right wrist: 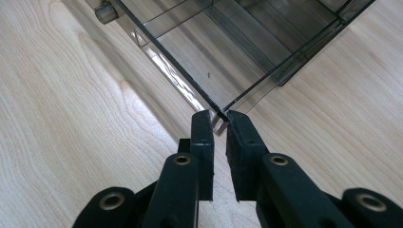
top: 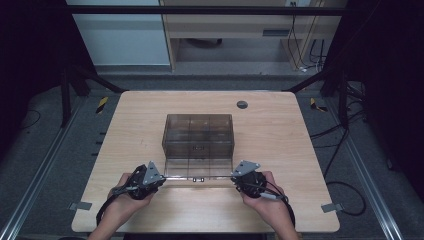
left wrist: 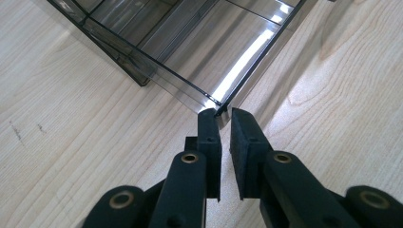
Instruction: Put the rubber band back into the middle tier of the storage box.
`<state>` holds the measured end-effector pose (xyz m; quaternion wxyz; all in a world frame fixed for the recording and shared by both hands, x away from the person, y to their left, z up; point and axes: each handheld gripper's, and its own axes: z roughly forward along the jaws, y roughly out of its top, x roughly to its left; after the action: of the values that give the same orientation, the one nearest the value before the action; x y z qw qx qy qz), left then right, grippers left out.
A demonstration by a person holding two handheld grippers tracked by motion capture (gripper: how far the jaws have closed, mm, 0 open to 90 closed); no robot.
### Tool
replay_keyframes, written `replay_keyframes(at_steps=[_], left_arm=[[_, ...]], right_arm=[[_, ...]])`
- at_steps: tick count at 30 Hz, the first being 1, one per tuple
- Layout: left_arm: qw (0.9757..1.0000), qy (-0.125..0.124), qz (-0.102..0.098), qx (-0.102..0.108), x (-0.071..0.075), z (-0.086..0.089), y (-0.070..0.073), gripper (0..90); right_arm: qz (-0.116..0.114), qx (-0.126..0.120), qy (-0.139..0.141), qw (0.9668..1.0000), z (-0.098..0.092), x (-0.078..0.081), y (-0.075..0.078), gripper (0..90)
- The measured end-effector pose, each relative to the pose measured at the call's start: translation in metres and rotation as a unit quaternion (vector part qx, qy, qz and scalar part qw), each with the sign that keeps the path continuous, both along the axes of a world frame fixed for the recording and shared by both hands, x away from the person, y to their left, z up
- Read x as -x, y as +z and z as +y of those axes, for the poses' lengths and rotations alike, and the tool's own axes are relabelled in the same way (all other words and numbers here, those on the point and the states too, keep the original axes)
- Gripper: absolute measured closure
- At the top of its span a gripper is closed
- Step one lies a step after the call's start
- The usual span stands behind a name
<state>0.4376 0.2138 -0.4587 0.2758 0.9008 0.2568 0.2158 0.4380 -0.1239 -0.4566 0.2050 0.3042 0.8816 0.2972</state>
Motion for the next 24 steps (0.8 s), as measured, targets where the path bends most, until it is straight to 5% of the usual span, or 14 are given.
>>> replay_keyframes(at_steps=[18, 24], left_arm=[[0.9999, 0.005, 0.006, 0.010, -0.0014, -0.0011, -0.0042, 81.2], [0.9997, -0.012, 0.009, 0.021, -0.0007, 0.0027, 0.0008, 67.2]], right_arm=[[0.009, -0.011, 0.002, 0.9999, -0.0014, -0.0009, -0.0033, 76.4], [0.011, -0.026, 0.002, 0.9996, -0.0067, -0.0003, 0.0011, 66.5]])
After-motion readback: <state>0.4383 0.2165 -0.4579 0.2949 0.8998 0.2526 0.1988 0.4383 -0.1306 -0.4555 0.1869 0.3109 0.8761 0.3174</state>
